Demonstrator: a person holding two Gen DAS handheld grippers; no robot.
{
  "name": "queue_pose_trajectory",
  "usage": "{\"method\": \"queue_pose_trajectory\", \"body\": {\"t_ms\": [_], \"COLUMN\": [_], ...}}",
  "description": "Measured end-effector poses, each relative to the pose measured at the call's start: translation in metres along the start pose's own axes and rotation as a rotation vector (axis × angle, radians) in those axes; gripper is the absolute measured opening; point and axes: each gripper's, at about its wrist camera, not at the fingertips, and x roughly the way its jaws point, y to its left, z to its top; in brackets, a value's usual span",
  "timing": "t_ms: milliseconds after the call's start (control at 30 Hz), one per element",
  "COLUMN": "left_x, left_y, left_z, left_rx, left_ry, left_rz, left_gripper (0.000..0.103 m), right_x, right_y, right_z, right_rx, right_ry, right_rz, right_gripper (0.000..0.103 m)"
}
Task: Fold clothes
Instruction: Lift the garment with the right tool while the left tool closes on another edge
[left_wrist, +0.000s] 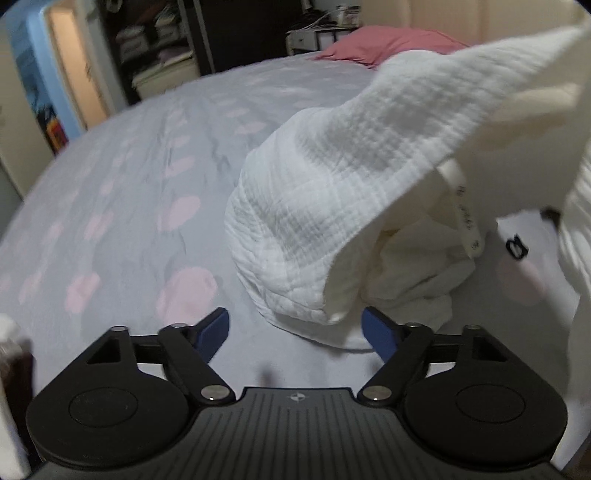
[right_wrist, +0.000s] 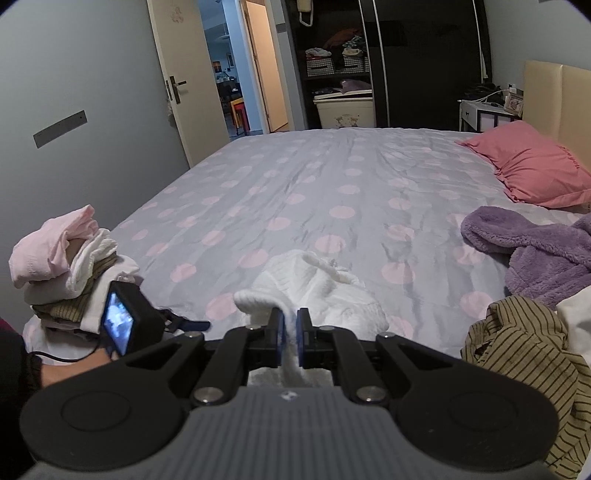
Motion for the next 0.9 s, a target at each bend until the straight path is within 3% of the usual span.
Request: {"method": "queue_pose_trajectory", "body": {"t_ms": [67, 200, 300, 367, 467, 667, 900], "left_x": [0.007, 0.019, 0.025, 0.027, 0.023, -0.010, -0.063], "left_y": [0.003, 0.009, 0.014, 0.016, 0.022, 0.051, 0.079], "left_z": [0.001, 0.002, 0.005, 0.006, 0.009, 0.031, 0.058], "left_rx": [-0.035, -0.109, -0.176, -0.197, -0.221, -0.306, -0.247], "left_ry": [0.023, 0.053, 0.074, 0.098, 0.100, -0.027, -0.181], "left_rz": [-0.007, 0.006, -0.027, -0.044, -0.055, -0.102, -0.095], "left_gripper": [0.062, 0.056, 0.038, 0.019, 0.005, 0.003, 0.003], "right_x": [-0.002, -0.008, -0.009, -0.009, -0.009, -0.010, -0.014], "right_y": [-0.001, -0.004, -0.004, -0.005, -0.006, -0.007, -0.008], "right_z": [0.000, -0.001, -0.003, -0.004, -0.007, -0.009, -0.007], "right_rx": [0.003, 0.008, 0.001, -0.005, -0.014, -0.014, -0.003], "right_ry": [-0.001, -0.007, -0.006, -0.002, 0.004, 0.001, -0.016], "right_rz": [0.007, 0.016, 0.017, 0.015, 0.012, -0.012, -0.040], "right_gripper": [0.009, 0.009, 0.009, 0.009, 0.009, 0.009, 0.009]}}
